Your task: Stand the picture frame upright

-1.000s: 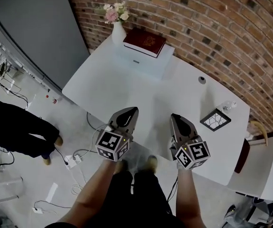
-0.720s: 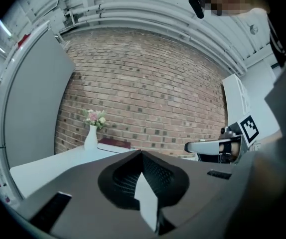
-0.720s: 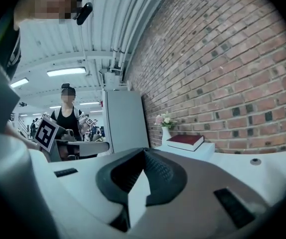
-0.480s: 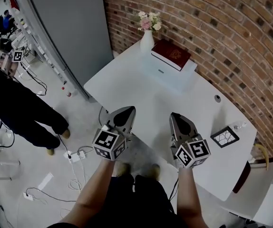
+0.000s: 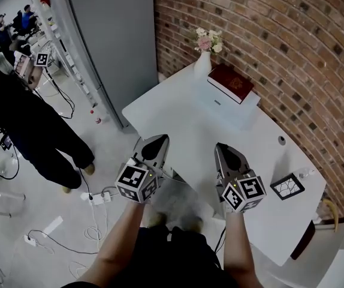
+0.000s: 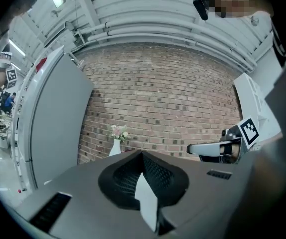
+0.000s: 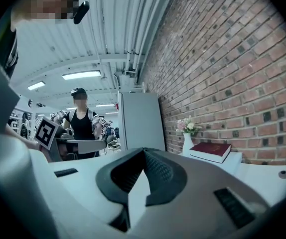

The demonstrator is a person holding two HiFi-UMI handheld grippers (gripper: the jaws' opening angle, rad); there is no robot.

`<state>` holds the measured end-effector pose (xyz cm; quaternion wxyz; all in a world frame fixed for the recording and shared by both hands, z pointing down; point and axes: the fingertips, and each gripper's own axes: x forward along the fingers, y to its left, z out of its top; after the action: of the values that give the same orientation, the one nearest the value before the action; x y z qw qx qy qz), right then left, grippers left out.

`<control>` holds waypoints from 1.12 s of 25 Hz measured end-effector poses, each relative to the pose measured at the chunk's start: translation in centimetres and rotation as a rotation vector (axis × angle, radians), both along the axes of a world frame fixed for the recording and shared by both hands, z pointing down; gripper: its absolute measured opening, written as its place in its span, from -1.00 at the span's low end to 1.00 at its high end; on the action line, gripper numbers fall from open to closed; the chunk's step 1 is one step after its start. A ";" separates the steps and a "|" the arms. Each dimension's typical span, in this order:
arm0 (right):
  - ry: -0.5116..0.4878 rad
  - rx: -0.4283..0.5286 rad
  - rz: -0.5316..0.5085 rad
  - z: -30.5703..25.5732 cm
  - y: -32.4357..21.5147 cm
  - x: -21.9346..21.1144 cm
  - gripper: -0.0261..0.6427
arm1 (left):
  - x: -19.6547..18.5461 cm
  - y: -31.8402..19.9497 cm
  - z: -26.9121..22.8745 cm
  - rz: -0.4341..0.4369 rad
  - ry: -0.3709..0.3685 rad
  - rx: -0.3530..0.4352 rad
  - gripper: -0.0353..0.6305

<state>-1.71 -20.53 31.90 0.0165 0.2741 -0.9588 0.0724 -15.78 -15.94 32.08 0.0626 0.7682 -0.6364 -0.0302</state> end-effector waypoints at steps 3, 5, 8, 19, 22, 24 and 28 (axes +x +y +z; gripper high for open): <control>-0.002 0.010 -0.016 -0.7 0.2 -1.0 -0.91 | -1.0 0.4 -0.8 -0.018 -0.001 0.013 -0.89; -0.005 0.019 -0.028 -1.2 0.3 -1.6 -0.91 | -1.6 0.6 -1.3 -0.029 -0.002 0.022 -0.89; -0.014 0.027 -0.041 -1.7 0.5 -2.3 -0.91 | -2.3 1.0 -1.8 -0.043 -0.002 0.034 -0.89; -0.025 0.044 -0.059 -2.3 0.8 -3.8 -0.91 | -4.2 1.2 -2.0 -0.061 0.016 0.053 -0.89; -0.027 0.042 -0.059 -2.4 0.9 -4.1 -0.91 | -4.5 1.2 -2.0 -0.056 0.023 0.056 -0.89; -0.026 0.044 -0.057 -2.4 0.8 -4.3 -0.91 | -4.6 1.0 -1.9 -0.050 0.028 0.056 -0.89; -0.019 0.044 -0.055 -2.4 0.3 -4.8 -0.91 | -4.9 0.3 -1.7 -0.040 0.034 0.053 -0.89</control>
<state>-6.55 -20.24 29.52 0.0032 0.2471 -0.9675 0.0536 -20.72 -15.69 30.36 0.0526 0.7562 -0.6493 -0.0615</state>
